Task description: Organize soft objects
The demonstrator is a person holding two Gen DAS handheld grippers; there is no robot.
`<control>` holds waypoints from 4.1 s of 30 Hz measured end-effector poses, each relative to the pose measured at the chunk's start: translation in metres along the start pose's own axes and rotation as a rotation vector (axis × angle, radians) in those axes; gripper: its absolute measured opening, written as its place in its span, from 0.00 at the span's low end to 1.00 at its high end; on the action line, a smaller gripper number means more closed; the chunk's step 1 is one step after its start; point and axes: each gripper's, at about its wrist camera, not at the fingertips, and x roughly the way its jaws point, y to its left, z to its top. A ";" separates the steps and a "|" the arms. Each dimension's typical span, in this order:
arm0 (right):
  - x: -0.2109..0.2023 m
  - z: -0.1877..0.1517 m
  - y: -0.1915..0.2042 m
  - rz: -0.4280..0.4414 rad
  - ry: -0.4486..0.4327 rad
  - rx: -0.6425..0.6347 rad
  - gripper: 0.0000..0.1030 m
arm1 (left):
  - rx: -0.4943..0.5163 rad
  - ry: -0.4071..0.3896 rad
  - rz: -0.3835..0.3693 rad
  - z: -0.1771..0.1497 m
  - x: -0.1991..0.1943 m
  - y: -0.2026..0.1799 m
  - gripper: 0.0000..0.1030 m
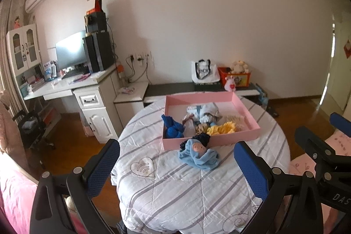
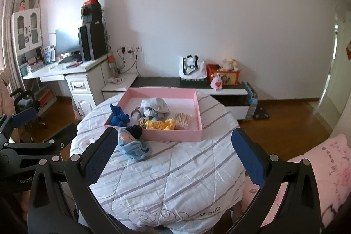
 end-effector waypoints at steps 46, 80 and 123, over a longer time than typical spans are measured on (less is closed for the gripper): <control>-0.076 -0.001 0.007 -0.023 -0.174 -0.023 1.00 | -0.017 -0.134 0.005 -0.028 -0.068 -0.013 1.00; 0.064 -0.027 0.022 0.044 0.164 -0.039 1.00 | -0.030 0.194 0.046 -0.024 0.081 0.013 1.00; 0.250 -0.071 0.115 0.151 0.569 -0.162 0.24 | -0.220 0.487 0.129 -0.065 0.274 0.135 1.00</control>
